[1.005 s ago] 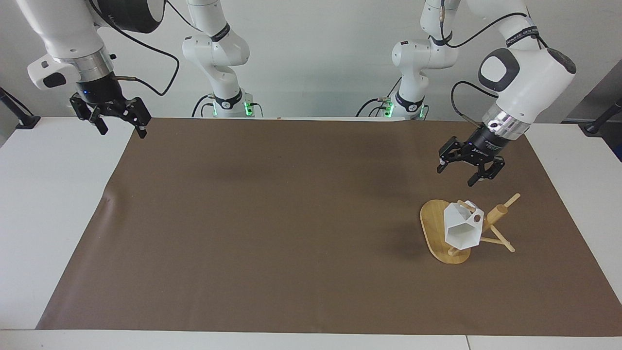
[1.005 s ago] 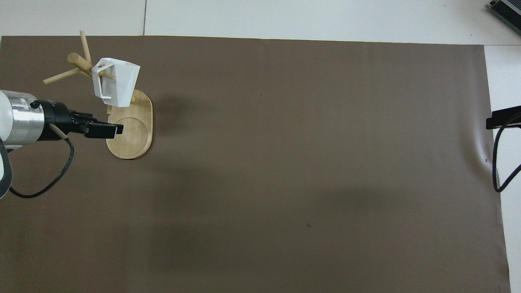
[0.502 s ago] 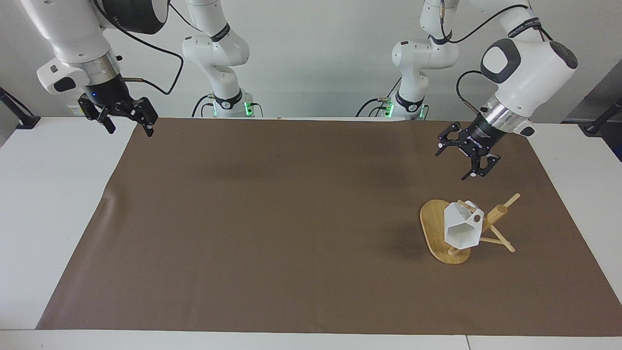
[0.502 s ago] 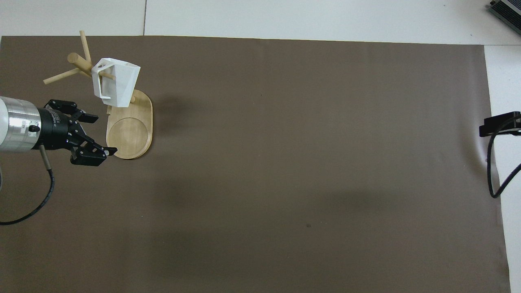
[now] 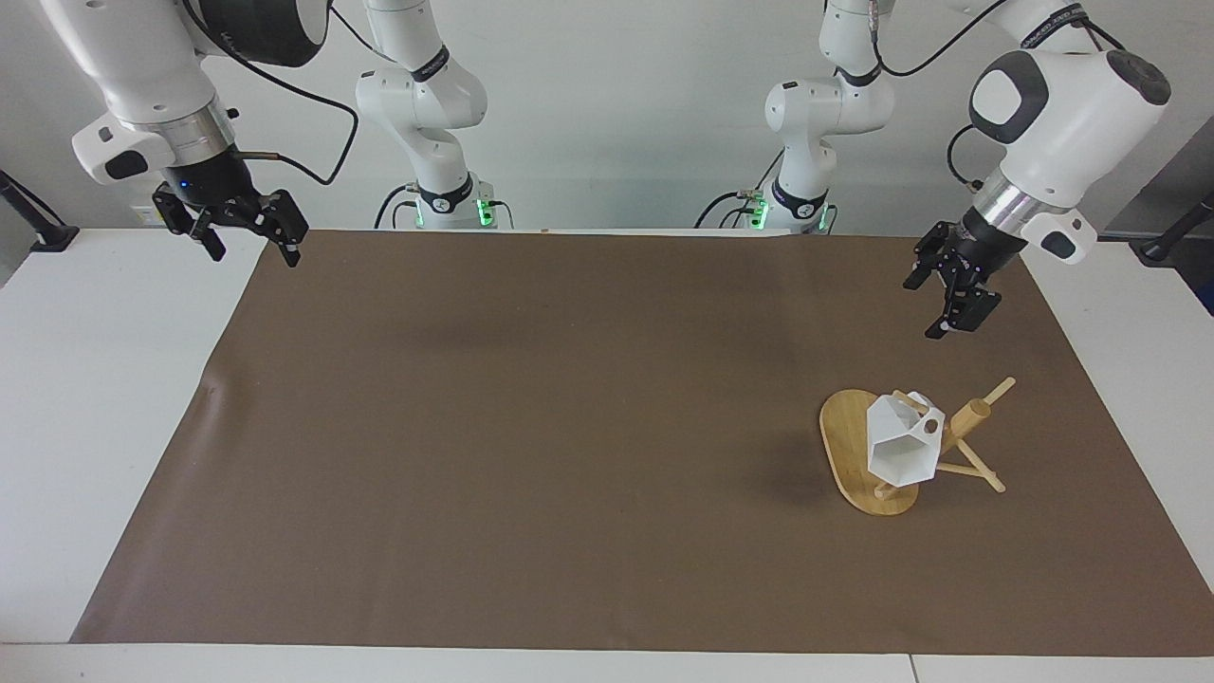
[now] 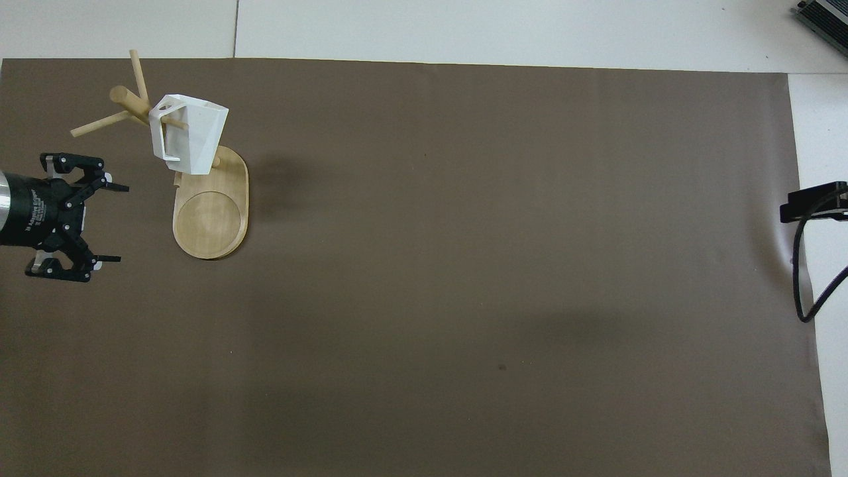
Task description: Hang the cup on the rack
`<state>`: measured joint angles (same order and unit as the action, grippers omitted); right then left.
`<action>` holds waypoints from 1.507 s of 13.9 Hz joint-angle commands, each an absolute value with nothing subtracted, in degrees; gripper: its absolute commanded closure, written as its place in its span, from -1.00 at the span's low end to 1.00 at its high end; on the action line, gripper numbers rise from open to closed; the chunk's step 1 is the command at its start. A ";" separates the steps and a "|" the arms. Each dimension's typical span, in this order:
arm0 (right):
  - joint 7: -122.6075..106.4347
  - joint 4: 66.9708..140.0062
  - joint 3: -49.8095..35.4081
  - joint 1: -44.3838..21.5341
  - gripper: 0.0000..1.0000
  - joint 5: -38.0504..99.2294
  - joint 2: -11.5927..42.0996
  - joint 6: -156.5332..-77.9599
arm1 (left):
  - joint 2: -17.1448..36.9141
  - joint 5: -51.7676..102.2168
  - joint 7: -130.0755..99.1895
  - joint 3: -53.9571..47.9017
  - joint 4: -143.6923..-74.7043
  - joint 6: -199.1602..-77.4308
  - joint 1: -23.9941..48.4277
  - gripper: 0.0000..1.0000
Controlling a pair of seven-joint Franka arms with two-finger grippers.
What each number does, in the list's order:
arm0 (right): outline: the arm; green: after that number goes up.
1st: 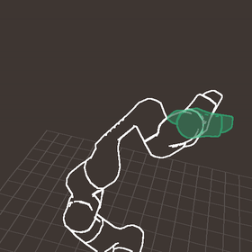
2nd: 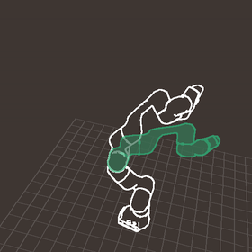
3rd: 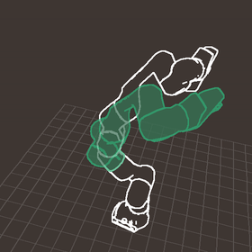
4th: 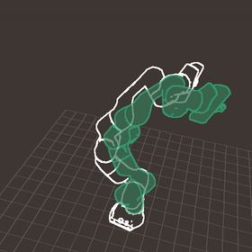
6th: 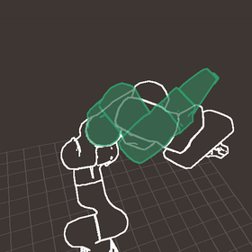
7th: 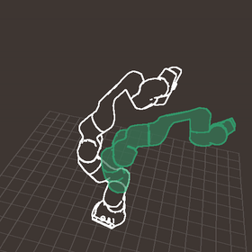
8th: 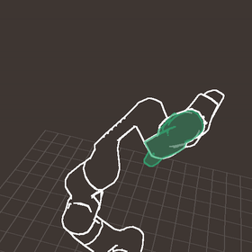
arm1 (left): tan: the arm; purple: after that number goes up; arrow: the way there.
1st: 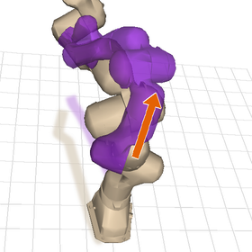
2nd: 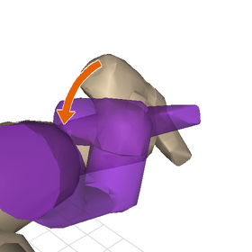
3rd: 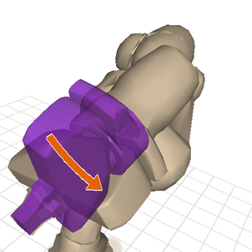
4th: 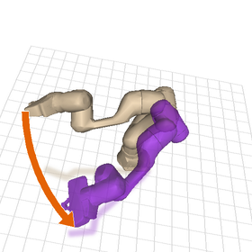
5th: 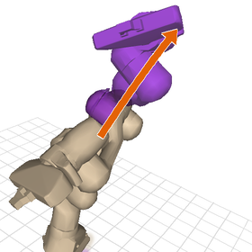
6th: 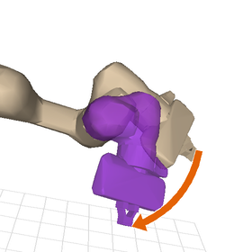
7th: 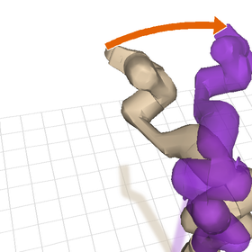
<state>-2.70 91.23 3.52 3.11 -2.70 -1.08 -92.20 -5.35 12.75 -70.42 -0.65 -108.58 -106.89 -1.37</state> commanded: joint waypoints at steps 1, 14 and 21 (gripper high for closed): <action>-2.55 91.93 3.25 3.34 -1.00 -2.46 -1.93 -91.67 | -5.19 10.03 -55.95 -1.14 -106.18 -103.80 -2.54 -1.00; -2.55 91.93 3.25 3.34 -1.00 -2.46 -1.93 -91.67 | -4.66 4.66 -9.51 -1.41 -96.16 -90.89 -1.76 -1.00; -2.55 92.02 3.25 3.34 -1.00 -2.46 -1.93 -91.67 | -4.57 1.23 3.77 -0.80 -91.24 -85.61 1.21 -1.00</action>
